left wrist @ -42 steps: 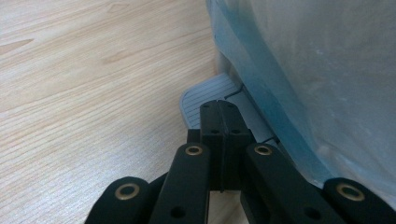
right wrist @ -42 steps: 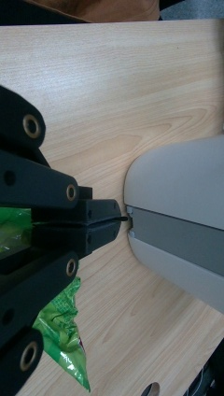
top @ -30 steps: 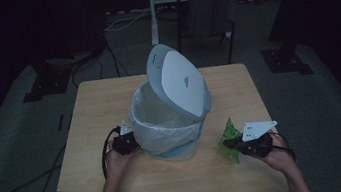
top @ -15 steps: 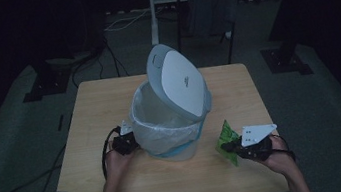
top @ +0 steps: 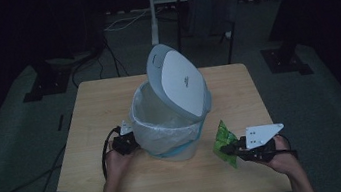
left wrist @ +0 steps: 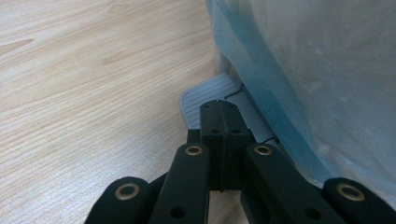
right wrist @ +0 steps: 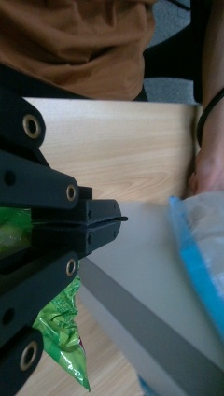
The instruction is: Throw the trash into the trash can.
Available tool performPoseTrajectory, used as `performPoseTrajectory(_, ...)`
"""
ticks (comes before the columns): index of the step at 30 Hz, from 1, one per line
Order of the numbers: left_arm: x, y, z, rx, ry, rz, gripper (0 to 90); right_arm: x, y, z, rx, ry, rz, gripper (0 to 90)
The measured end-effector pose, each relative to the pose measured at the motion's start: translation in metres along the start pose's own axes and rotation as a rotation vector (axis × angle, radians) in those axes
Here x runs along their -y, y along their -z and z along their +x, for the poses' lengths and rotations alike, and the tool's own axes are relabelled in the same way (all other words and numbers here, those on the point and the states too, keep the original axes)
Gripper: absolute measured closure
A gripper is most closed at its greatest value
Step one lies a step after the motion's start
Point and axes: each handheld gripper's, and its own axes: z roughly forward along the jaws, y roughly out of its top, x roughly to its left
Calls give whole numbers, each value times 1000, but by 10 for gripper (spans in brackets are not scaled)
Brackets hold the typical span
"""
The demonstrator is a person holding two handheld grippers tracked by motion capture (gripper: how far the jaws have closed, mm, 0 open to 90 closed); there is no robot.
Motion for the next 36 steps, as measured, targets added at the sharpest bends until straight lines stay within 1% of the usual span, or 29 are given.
performPoseTrajectory(8,0,0,0,0,3,0,900,-15,8,8,-26,43,-16,881)
performPoseTrajectory(12,0,0,0,-2,3,0,900,-23,9,11,-39,57,-22,881)
performPoseTrajectory(14,0,0,0,-2,0,2,900,-26,7,13,-56,59,-27,881)
performPoseTrajectory(17,0,0,0,-3,0,2,900,-29,1,17,-75,70,-18,881)
performPoseTrajectory(21,0,0,0,-3,-2,2,900,-33,-10,24,-119,91,-9,881)
performPoseTrajectory(24,0,0,0,-3,-1,2,900,-36,-15,27,-145,101,-18,881)
performPoseTrajectory(32,0,0,-1,-4,-4,3,900,-42,-19,39,-199,121,-48,881)
performPoseTrajectory(36,0,0,-1,-4,-5,5,900,-45,-21,42,-224,129,-58,881)
